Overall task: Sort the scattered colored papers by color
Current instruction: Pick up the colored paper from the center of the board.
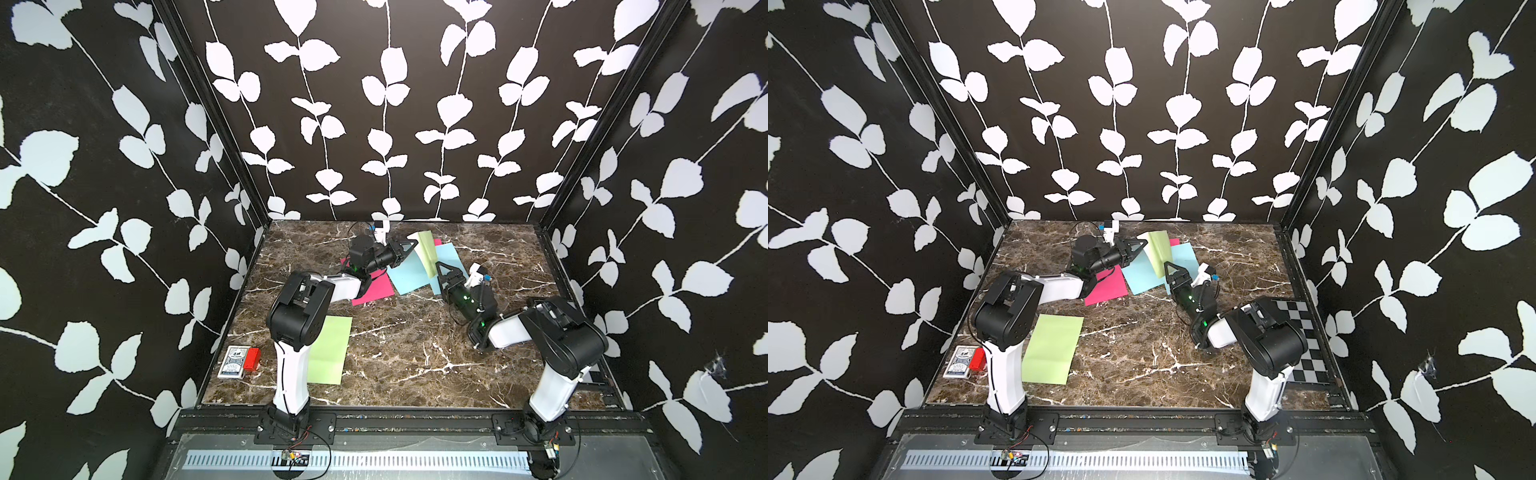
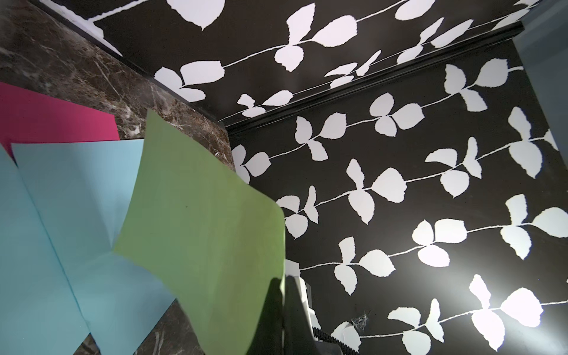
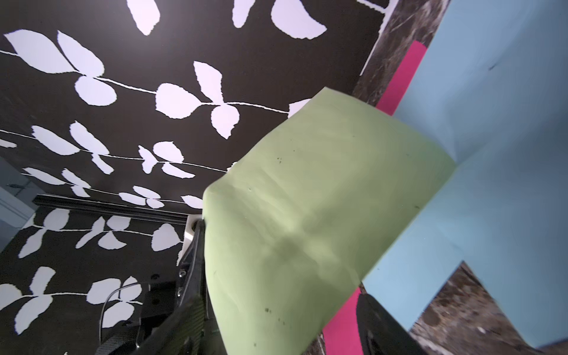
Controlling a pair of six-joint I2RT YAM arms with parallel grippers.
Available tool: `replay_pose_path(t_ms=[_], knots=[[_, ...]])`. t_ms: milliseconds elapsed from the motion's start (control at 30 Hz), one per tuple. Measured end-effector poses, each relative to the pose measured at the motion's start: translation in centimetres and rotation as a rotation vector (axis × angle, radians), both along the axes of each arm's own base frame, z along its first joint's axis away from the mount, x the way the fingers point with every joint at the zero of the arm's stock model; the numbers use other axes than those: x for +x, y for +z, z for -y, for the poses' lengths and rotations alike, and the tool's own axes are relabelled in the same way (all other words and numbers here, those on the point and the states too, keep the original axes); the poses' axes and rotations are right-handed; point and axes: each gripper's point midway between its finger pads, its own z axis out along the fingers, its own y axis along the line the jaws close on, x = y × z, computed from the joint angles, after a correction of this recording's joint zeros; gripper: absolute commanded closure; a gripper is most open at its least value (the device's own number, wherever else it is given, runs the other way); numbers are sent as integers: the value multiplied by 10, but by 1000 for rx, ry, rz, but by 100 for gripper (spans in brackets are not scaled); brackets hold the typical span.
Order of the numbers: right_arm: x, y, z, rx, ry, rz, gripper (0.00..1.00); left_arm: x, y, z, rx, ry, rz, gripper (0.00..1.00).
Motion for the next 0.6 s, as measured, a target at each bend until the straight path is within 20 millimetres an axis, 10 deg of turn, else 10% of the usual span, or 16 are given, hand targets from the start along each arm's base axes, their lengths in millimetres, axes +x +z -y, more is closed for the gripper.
replay_pose_path(t_ms=[600], knots=[[3,8,-24,30,35,13,21,6,27,-20,-111,41,57,100]])
